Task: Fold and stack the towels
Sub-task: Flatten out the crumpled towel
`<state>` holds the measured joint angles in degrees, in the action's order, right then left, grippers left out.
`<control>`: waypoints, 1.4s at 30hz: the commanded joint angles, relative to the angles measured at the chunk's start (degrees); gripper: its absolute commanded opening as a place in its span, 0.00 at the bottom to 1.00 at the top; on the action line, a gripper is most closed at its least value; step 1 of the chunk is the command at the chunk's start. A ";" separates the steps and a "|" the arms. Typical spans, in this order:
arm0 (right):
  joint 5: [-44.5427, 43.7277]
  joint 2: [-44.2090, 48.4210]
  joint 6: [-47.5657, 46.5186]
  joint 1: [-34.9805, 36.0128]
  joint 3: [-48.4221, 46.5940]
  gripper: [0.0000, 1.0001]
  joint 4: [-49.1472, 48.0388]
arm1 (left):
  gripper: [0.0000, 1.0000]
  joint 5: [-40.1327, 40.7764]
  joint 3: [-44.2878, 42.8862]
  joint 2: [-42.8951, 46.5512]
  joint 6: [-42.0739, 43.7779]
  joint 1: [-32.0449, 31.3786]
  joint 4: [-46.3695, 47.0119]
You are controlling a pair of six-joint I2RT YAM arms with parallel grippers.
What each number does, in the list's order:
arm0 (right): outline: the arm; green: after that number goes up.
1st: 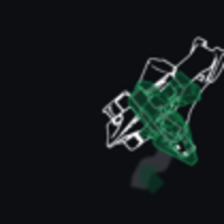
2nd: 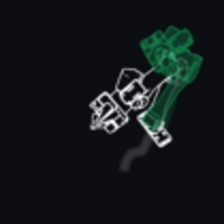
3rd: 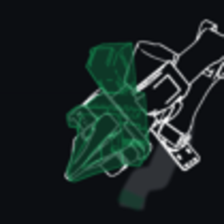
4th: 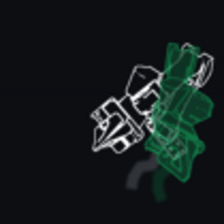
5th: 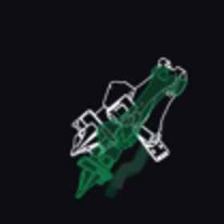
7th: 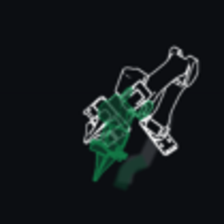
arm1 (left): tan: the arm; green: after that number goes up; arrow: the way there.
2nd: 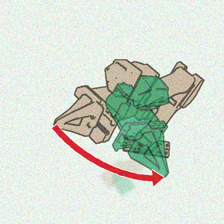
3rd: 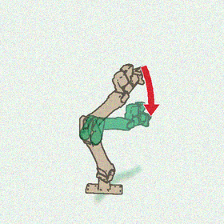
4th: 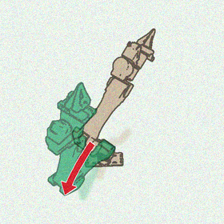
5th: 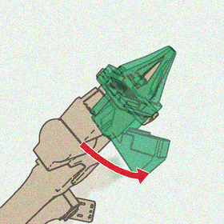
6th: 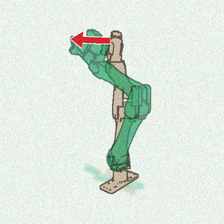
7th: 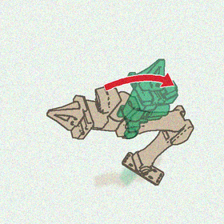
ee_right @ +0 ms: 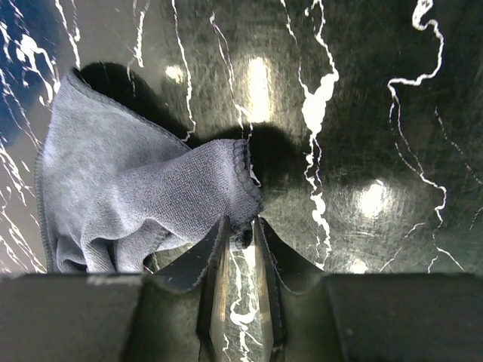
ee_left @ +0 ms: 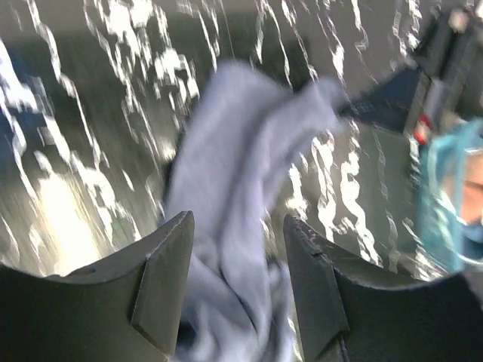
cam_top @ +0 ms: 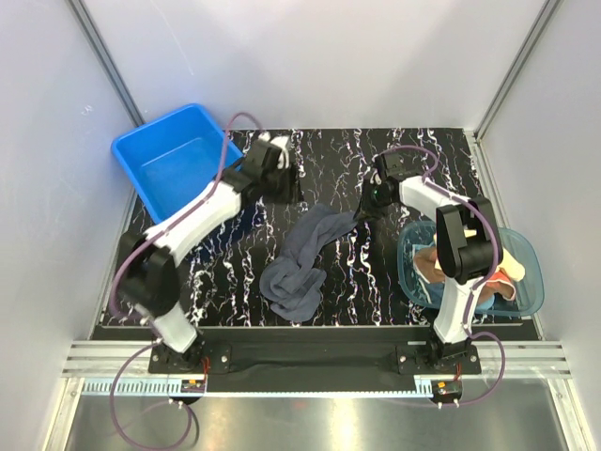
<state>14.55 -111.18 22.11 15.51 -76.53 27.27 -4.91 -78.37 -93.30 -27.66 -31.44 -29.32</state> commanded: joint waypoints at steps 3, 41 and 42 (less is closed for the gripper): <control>0.66 3.77 1.09 0.23 0.86 0.25 -3.44 | 0.54 -5.63 -14.77 -14.52 12.27 1.21 -0.82; -5.23 -1.50 24.21 0.31 6.13 0.35 -14.16 | 0.20 -14.77 -23.85 -38.10 12.90 1.65 2.42; -5.40 -1.33 24.30 0.31 6.39 0.33 -14.69 | 0.18 -15.04 -23.94 -38.01 12.63 1.73 2.51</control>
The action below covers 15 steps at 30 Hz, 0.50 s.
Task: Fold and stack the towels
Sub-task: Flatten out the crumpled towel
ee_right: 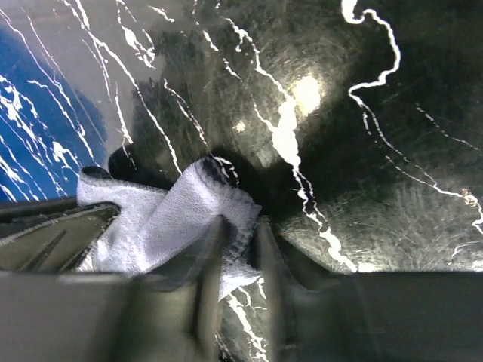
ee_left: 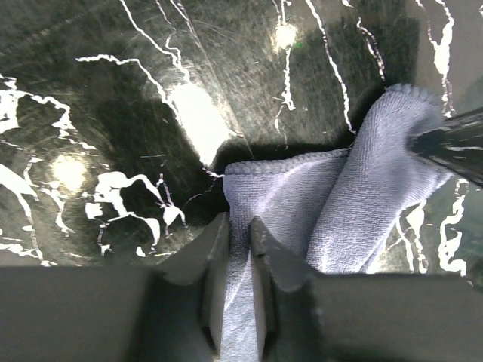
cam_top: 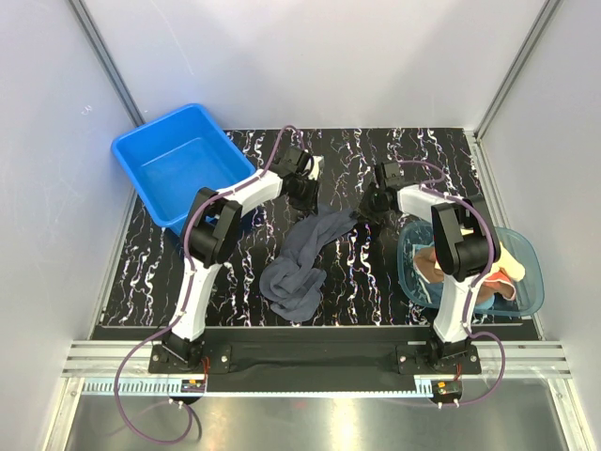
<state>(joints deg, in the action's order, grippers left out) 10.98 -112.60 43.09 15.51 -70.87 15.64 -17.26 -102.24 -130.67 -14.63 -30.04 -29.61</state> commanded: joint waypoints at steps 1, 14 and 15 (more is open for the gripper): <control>-2.28 0.27 3.40 0.31 1.26 0.26 -3.59 | 0.06 -3.74 0.11 -0.64 -0.83 0.34 3.32; -15.73 10.28 -18.89 -0.65 -15.34 0.00 11.33 | 0.00 3.97 -4.46 14.90 -3.12 4.46 -0.54; -16.25 11.77 -20.14 -0.74 -17.18 0.00 12.04 | 0.00 4.16 -4.46 16.31 -2.95 4.90 -0.72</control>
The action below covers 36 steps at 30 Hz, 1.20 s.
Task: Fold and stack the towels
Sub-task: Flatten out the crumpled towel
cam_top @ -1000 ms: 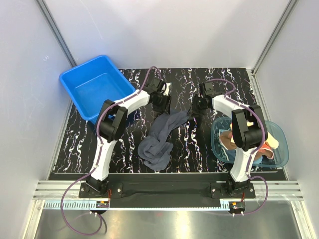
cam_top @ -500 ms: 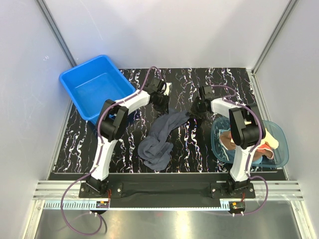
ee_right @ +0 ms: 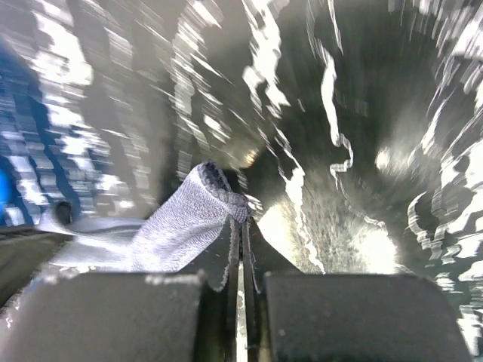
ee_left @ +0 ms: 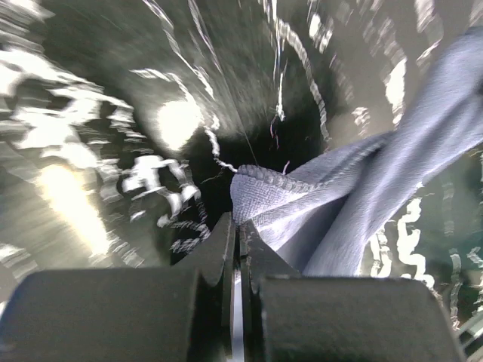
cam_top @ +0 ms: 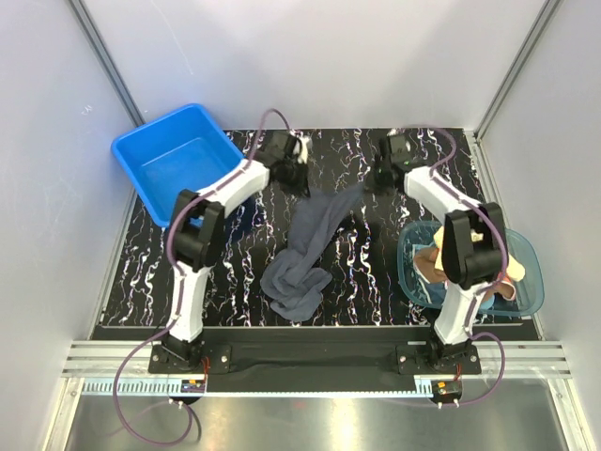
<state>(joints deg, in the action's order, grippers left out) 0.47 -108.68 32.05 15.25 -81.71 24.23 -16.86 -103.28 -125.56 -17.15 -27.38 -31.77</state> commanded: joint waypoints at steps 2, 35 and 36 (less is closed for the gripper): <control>-5.13 11.01 -12.26 -0.39 -6.27 0.00 2.94 | 0.00 3.77 -3.41 14.98 -0.26 2.41 0.84; 4.44 44.50 -23.70 -0.39 -7.67 0.00 -10.69 | 0.00 3.69 -3.42 46.88 1.42 2.42 4.33; 7.41 46.09 -23.70 -0.48 -7.41 0.00 -11.56 | 0.00 2.37 -2.89 49.94 0.28 2.33 5.30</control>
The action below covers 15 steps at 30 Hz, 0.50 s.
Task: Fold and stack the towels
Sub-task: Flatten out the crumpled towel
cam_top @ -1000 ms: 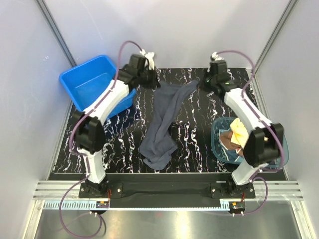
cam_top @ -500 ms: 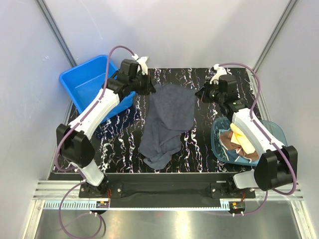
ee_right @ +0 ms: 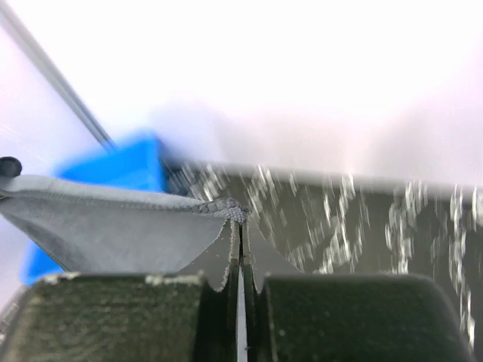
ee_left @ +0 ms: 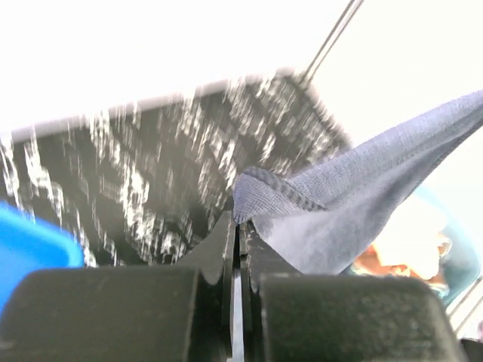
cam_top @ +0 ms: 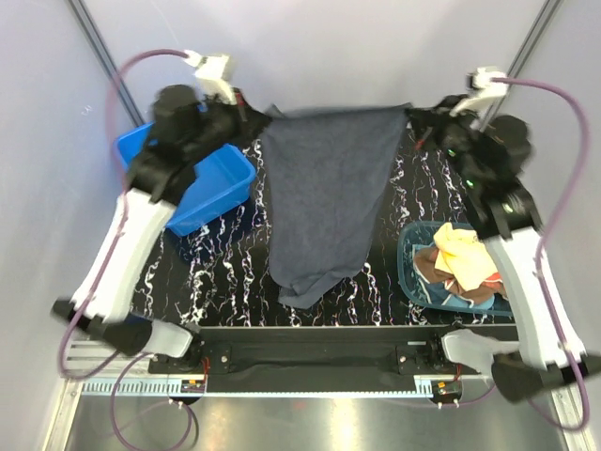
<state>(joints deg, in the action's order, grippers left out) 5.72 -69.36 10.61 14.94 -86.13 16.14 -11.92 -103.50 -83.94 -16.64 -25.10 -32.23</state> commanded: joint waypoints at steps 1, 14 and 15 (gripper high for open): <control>4.02 8.35 -2.00 -0.09 -2.56 0.00 -5.23 | 0.00 -5.36 -1.80 9.83 -1.01 -0.03 6.73; 22.15 31.03 13.11 -0.09 2.55 0.00 -11.13 | 0.00 -14.71 5.33 27.77 -13.94 -10.40 16.23; 21.97 31.56 13.64 -0.09 2.37 0.00 -11.31 | 0.00 -14.62 5.68 28.21 -14.64 -10.58 16.58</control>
<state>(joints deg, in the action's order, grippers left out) 25.26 -38.70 19.57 14.98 -84.12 7.01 -24.53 -98.80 -56.36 -27.44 -34.79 -19.14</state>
